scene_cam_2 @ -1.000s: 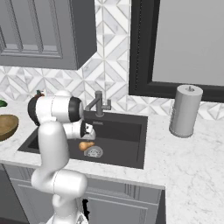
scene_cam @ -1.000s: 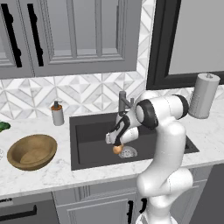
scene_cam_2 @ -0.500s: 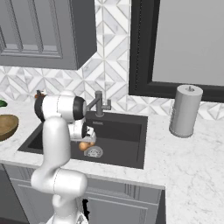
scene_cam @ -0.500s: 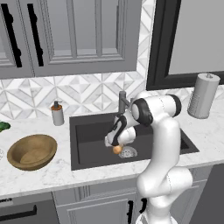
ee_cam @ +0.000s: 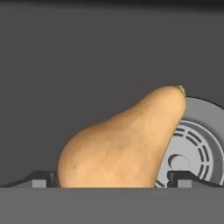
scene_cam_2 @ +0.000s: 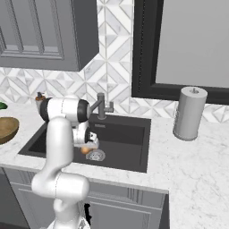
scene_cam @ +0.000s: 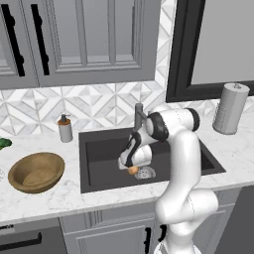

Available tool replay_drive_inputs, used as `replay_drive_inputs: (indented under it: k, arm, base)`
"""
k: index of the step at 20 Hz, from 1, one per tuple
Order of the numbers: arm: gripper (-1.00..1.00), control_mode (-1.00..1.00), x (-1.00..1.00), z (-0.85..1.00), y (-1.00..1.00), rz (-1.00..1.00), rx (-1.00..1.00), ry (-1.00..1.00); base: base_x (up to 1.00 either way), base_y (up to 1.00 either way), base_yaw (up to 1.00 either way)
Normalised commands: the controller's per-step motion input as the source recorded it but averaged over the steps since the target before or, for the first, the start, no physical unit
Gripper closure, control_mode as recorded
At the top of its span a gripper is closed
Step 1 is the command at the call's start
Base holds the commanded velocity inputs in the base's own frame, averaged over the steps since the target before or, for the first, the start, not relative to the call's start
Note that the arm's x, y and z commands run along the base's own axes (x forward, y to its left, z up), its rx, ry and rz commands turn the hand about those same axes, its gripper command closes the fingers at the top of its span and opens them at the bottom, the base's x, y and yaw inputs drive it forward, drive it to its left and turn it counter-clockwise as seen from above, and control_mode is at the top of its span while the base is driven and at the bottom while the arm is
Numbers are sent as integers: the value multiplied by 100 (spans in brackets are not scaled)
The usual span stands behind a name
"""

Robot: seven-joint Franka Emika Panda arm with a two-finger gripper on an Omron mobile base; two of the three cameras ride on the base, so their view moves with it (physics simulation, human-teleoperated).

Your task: Pick the squash from the sink and place it in the bowl. Then pick the bowl and place it in the microwave. Then close the microwave door and press the start button.

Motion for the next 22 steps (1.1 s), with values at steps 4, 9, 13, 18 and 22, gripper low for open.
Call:
replay_drive_inputs:
  k: [4,9,13,18,22]
  arm:
    - [100,-100,12,-29,9,0,0,0]
    - [100,-100,-5,0,12,0,0,-2]
    - [100,-100,-37,67,19,0,-3,-10]
    - [100,-100,-28,100,44,0,1,-3]
    - [100,-100,-39,100,31,0,12,-14]
  base:
    - [0,0,0]
    - [0,0,0]
    - [0,0,0]
    - [0,0,0]
    - [0,0,0]
